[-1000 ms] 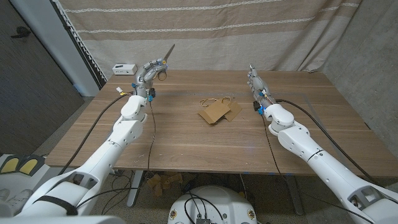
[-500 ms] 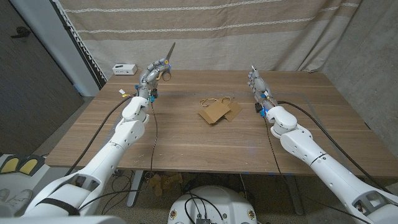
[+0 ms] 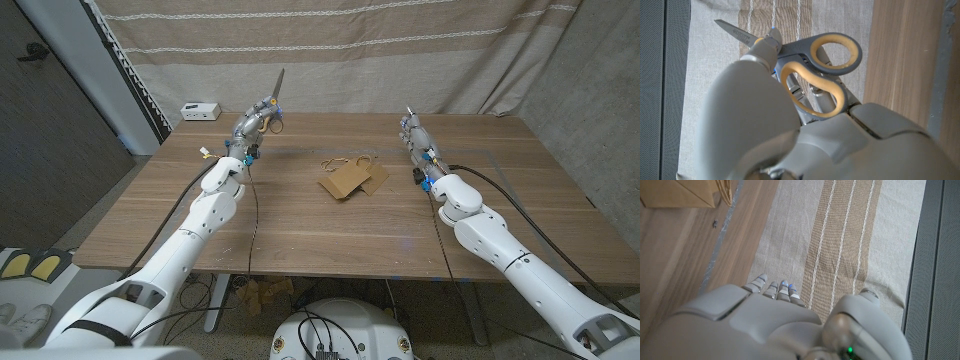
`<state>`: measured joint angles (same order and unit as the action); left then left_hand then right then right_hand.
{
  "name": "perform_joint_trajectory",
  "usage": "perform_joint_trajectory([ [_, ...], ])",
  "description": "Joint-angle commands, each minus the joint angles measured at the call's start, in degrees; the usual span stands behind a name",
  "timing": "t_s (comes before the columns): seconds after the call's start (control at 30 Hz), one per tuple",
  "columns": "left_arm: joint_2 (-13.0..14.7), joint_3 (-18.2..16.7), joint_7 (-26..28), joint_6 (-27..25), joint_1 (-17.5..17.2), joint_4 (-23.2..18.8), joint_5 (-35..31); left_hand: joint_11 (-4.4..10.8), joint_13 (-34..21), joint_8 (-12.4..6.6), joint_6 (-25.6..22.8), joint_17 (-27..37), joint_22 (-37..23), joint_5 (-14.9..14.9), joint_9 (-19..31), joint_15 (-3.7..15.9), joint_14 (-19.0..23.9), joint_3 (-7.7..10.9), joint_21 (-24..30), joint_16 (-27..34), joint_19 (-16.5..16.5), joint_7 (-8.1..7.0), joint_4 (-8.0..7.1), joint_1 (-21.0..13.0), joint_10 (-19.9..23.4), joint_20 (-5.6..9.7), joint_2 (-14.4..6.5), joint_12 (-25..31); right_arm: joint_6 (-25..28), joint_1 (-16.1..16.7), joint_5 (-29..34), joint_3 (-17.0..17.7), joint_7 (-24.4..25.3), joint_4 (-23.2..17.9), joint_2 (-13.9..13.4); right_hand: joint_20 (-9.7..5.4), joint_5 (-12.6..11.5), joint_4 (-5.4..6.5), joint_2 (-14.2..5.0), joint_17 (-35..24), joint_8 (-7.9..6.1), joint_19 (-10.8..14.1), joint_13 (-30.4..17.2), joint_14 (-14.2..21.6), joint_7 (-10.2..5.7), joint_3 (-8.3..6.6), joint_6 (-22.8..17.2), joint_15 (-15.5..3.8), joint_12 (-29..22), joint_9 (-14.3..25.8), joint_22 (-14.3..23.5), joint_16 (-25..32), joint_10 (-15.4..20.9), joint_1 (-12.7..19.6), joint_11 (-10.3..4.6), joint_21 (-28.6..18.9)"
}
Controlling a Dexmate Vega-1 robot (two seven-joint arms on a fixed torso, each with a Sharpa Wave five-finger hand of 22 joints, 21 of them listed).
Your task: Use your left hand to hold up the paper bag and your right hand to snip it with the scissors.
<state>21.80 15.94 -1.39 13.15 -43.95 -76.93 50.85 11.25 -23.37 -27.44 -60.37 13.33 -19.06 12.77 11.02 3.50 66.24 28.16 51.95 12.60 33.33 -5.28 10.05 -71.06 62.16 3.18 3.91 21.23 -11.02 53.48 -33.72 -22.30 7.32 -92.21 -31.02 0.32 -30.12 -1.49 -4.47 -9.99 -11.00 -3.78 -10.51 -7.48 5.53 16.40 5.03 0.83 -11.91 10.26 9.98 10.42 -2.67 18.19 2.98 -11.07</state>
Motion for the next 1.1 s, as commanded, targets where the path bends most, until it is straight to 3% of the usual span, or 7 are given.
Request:
perform_joint_trajectory([
  [0.03, -0.8, 0.5, -0.1, -2.2, -0.8, -1.5, 2.0, -0.01, -0.6, 0.41, -0.9, 0.0, 0.4, 0.1, 0.2, 10.3, 9.5, 3.16, 0.2, -0.2, -0.5, -0.14, -2.72, 0.2, -0.8, 6.76, -2.2, -0.2, -0.6, 1.6, -0.8, 1.1, -1.0, -1.3, -1.6, 0.38, -0.1, -0.2, -0.51, -0.2, -0.13, -0.1, -0.2, -0.2, 0.51, 0.11, 0.2, 0.18, -0.4, 0.3, 0.2, 0.1, -0.2, 0.5, 0.55, -0.2],
  [0.23, -1.3, 0.7, 0.8, -2.7, -1.6, -2.5, 2.5, 0.1, -1.0, 1.33, -0.2, -0.1, 0.9, 0.1, -0.1, 10.26, 8.7, 4.16, 0.0, -0.5, -1.4, -1.21, -3.25, 0.5, -2.2, 6.73, -3.8, -0.8, -0.2, 2.2, -1.1, 1.6, -1.0, -2.1, -2.4, 0.43, -0.1, -0.23, -0.63, -0.2, -0.14, 0.0, -0.2, -0.2, 0.52, 0.04, 0.2, 0.1, -0.4, 0.3, 0.2, 0.1, -0.2, 0.6, 0.44, -0.2],
  [0.57, -2.4, 0.7, -1.2, -2.1, -2.1, -2.2, 4.0, 0.33, -0.2, 5.31, 5.1, -0.6, 1.5, -0.3, -0.2, 10.25, 6.3, 5.36, 0.9, -1.1, -3.7, -0.59, -4.41, 2.2, -5.0, 6.75, -7.2, -3.3, 0.4, 2.6, -1.6, 1.9, -1.1, -2.6, -2.8, 0.43, 0.0, -0.3, -0.86, -0.2, -0.14, 0.0, -0.2, -0.2, 0.44, -0.09, 0.3, 0.0, -0.3, 0.3, 0.2, 0.1, -0.3, 0.8, 0.27, -0.2],
  [0.8, -2.8, 0.9, -0.8, -2.0, -2.5, -2.4, 4.1, 0.28, 0.7, 6.91, 7.1, -0.6, 2.1, -0.3, 0.0, 10.26, 5.7, 5.99, 0.9, -0.9, -4.9, -0.14, -4.88, 3.1, -5.9, 7.12, -9.0, -4.6, 0.1, 3.1, -1.5, 2.0, -0.9, -2.9, -2.9, 0.46, 0.0, -0.33, -0.99, -0.2, -0.17, 0.0, -0.2, -0.2, 0.43, -0.16, 0.2, -0.08, -0.3, 0.3, 0.2, 0.1, -0.3, 0.9, 0.25, -0.2],
  [1.1, -3.8, 1.0, -1.9, -2.6, -2.1, -1.5, 5.6, 0.24, 1.2, 7.15, 6.7, -0.9, 2.3, -0.4, 0.1, 10.26, 5.5, 6.11, 1.1, -0.9, -5.5, 0.47, -4.51, 3.1, -5.8, 7.73, -9.3, -5.0, 0.6, 3.4, -1.4, 1.9, -0.5, -3.3, -3.1, 0.51, 0.0, -0.37, -1.06, -0.2, -0.18, 0.1, -0.2, -0.1, 0.39, -0.19, 0.2, -0.41, -0.3, 0.3, 0.2, 0.1, -0.3, 1.0, 0.07, -0.2],
])
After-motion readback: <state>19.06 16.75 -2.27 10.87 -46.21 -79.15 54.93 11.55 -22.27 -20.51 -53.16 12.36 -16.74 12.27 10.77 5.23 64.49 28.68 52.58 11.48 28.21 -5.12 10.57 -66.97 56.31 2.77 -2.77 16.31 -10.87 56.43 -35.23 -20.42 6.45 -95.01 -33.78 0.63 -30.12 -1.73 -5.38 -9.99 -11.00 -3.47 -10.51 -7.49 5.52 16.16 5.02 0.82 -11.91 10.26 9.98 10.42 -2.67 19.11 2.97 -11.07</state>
